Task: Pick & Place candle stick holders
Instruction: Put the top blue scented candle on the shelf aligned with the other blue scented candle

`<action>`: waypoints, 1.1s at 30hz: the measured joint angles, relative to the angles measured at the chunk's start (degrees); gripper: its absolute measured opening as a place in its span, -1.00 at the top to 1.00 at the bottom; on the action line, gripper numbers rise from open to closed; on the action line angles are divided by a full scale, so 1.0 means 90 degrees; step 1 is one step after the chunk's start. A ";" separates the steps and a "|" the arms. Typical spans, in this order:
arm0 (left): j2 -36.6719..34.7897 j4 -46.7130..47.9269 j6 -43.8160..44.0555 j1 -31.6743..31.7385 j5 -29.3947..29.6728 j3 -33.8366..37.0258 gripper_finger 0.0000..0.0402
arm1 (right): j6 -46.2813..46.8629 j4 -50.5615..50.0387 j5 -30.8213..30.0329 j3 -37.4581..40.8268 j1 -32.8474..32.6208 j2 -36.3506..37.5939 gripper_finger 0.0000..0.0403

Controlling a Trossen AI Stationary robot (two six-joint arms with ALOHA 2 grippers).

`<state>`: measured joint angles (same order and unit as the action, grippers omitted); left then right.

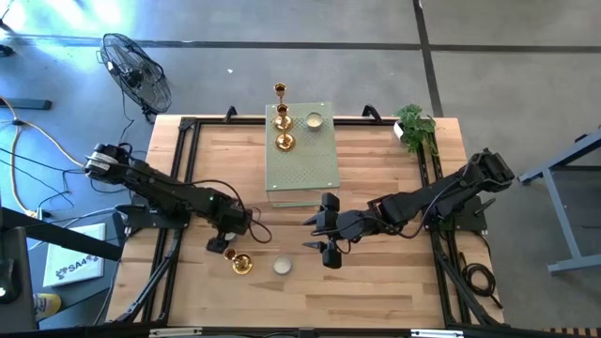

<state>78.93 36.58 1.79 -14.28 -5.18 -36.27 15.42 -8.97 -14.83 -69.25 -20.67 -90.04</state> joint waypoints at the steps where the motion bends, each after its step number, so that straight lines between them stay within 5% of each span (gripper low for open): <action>1: -0.0001 -0.0022 0.0002 0.0000 0.0004 0.0025 -0.73 | 0.0000 0.0000 0.0000 0.0000 0.0000 0.0000 -0.29; 6: -0.0001 -0.0078 0.0023 0.0002 -0.0013 0.0075 -0.43 | 0.0000 0.0000 0.0000 0.0000 0.0000 0.0000 -0.29; 18: 0.0003 -0.0005 0.0041 0.0002 -0.0043 0.0021 -0.43 | 0.0000 0.0005 0.0000 0.0000 0.0000 0.0000 -0.29; 33: 0.0023 0.2490 0.0224 0.0002 0.0640 -0.1607 -0.43 | -0.0118 0.0014 0.0379 0.0000 0.0000 0.0000 -0.29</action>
<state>79.13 58.99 3.81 -14.26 0.58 -50.73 14.36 -8.85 -11.42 -69.25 -20.67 -90.04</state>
